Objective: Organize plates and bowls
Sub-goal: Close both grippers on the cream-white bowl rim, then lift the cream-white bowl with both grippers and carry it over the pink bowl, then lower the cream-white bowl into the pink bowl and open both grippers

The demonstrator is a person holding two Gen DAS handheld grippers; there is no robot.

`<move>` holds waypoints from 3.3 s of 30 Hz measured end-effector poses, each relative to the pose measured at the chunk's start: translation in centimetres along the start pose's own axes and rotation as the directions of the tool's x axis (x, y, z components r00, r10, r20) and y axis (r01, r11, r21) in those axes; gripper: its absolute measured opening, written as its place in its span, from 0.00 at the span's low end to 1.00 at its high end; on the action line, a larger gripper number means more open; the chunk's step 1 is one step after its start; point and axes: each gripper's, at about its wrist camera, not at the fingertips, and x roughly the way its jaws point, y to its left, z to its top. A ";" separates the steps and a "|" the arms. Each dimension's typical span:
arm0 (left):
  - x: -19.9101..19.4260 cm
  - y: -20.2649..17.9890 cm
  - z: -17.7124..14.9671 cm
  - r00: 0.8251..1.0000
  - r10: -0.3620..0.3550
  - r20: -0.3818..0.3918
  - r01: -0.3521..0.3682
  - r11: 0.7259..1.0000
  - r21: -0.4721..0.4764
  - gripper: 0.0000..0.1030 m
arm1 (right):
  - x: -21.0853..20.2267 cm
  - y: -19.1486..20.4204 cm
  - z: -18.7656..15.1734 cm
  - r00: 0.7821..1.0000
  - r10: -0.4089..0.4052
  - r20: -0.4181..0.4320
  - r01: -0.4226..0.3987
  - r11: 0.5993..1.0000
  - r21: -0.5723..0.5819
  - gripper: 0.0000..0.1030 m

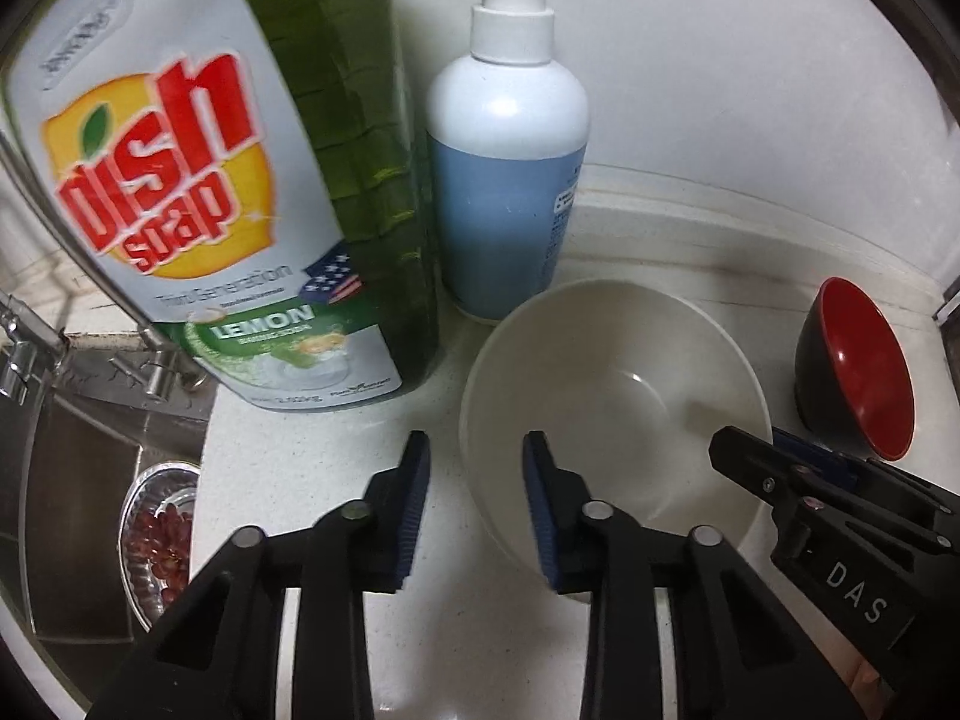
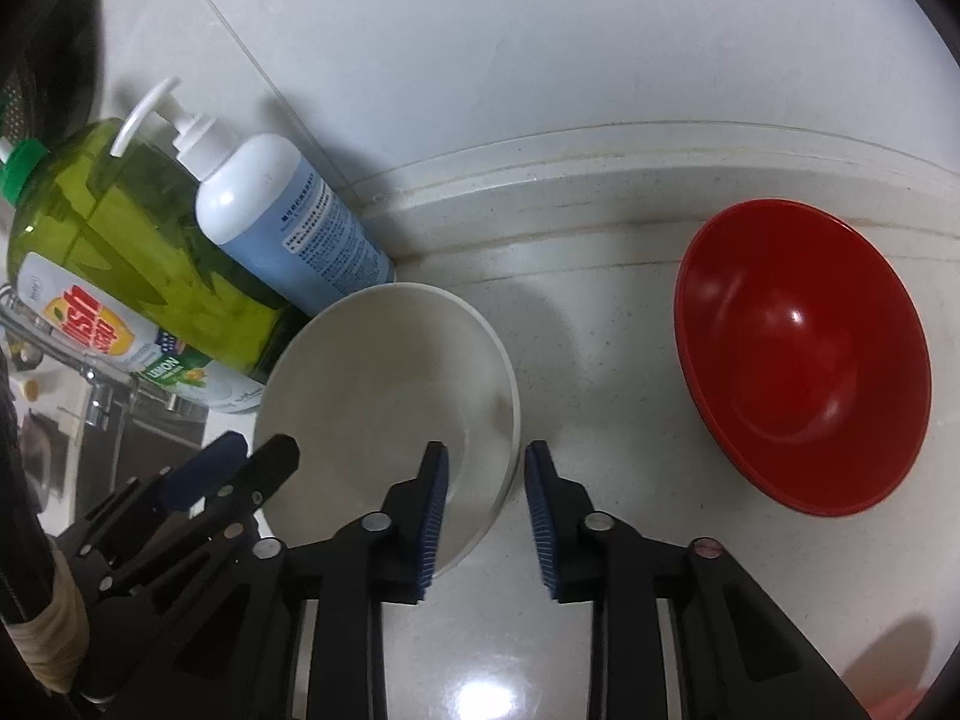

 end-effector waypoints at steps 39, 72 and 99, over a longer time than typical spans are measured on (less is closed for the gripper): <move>-9.8 -2.6 -3.9 0.997 -0.032 0.065 0.033 0.999 -0.019 0.09 | -8.3 -0.6 -5.0 0.996 -0.037 0.075 0.040 0.999 -0.034 0.12; -17.4 -16.5 -11.9 0.973 -0.220 0.068 0.206 0.963 0.172 0.11 | -21.7 -11.4 -15.7 0.963 -0.181 0.201 0.153 0.977 0.145 0.12; -13.2 -25.4 -15.7 0.965 -0.242 -0.098 0.260 0.916 0.305 0.11 | -21.5 -19.9 -19.3 0.953 -0.280 0.114 0.241 0.931 0.276 0.12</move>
